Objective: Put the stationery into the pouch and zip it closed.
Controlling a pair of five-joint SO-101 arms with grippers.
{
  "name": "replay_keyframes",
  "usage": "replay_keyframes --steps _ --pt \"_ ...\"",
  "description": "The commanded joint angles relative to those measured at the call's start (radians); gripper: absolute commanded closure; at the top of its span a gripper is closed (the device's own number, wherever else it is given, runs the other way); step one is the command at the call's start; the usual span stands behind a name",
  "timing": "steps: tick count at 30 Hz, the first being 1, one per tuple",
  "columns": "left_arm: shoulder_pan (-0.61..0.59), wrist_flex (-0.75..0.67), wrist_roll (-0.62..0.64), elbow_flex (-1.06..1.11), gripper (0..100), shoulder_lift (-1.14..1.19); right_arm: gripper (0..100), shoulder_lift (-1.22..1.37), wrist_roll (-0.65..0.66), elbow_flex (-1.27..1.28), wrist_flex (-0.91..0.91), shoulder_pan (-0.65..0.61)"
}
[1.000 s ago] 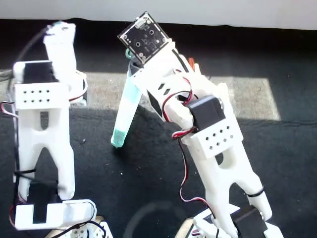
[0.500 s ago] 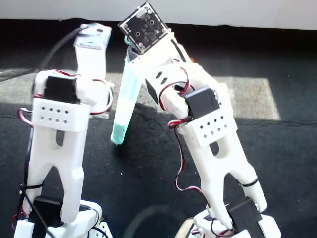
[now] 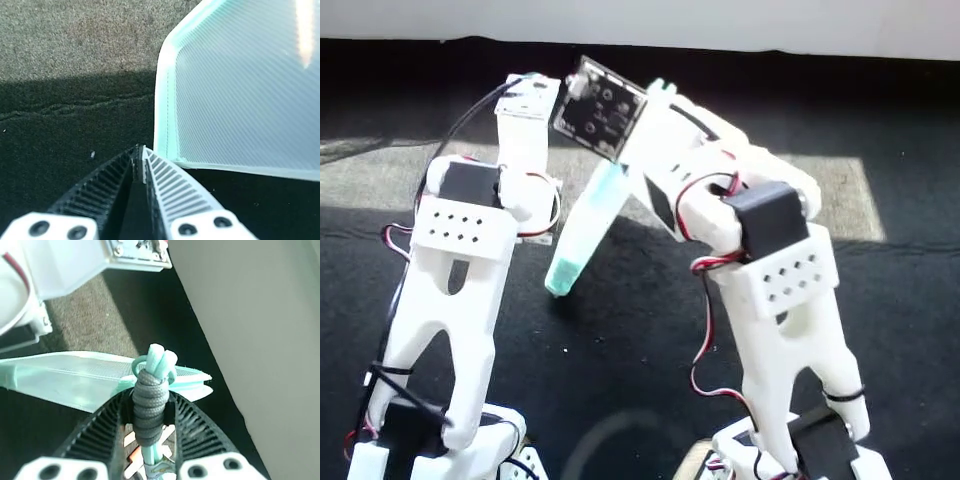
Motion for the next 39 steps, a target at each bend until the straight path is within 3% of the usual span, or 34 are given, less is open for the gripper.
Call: replay_keyframes --steps 1,6,12,18,24,29,35,39 --pt "0.012 -0.058 -0.008 0.030 98 -0.033 99.2 0.004 0.055 -0.018 0.065 0.022" --pt "0.004 -0.074 -0.008 0.061 98 -0.039 99.2 0.005 0.055 -0.021 0.061 0.007" --pt "-0.127 -0.061 -0.008 0.053 98 -0.042 99.2 0.005 0.037 -0.018 -0.084 -0.045" --pt "-0.240 0.098 -0.008 -0.031 98 -0.042 99.2 0.008 -0.103 -0.012 -0.372 -0.048" --pt "-0.309 0.196 -0.008 -0.170 98 -0.042 99.2 0.097 -0.110 -0.056 -0.510 -0.084" --pt "-0.309 0.206 -0.008 -0.216 98 -0.042 99.2 0.200 -0.110 -0.234 -0.475 -0.116" --pt "-0.305 0.206 -0.006 -0.289 98 -0.042 99.2 0.271 -0.061 -0.317 -0.183 -0.102" --pt "-0.305 0.203 0.121 -0.357 98 -0.041 99.2 0.295 -0.020 -0.317 -0.068 -0.050"
